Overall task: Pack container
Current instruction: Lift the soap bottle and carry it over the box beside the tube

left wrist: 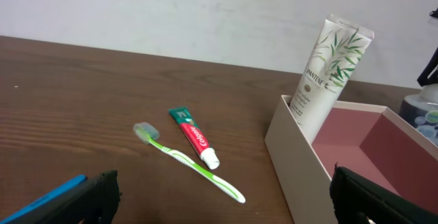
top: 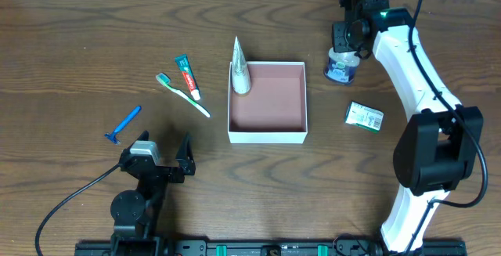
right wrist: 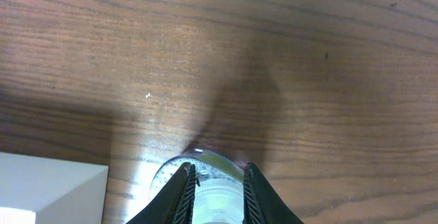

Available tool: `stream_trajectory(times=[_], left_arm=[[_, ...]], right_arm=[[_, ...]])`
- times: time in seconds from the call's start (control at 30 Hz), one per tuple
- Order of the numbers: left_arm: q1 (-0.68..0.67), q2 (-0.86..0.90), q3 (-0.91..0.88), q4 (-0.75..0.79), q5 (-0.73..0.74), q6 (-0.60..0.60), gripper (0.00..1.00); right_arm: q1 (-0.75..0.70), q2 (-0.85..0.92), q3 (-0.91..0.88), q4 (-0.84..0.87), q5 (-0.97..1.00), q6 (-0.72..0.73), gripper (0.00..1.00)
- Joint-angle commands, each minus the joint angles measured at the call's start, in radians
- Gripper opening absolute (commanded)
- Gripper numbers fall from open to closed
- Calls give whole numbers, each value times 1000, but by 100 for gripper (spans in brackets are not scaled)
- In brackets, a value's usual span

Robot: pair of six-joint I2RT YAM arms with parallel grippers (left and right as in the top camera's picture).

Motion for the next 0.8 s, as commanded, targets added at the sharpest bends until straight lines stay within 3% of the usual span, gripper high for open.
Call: stream_trajectory(times=[0.0, 0.4, 0.77], left_arm=[[5, 0, -17, -35, 11, 2, 98], [5, 0, -17, -35, 11, 2, 98], [5, 0, -17, -35, 11, 2, 98]], right_arm=[[-5, -117, 8, 1, -1, -5, 7], [73, -381, 8, 3, -203, -6, 4], [270, -358, 7, 25, -218, -21, 4]])
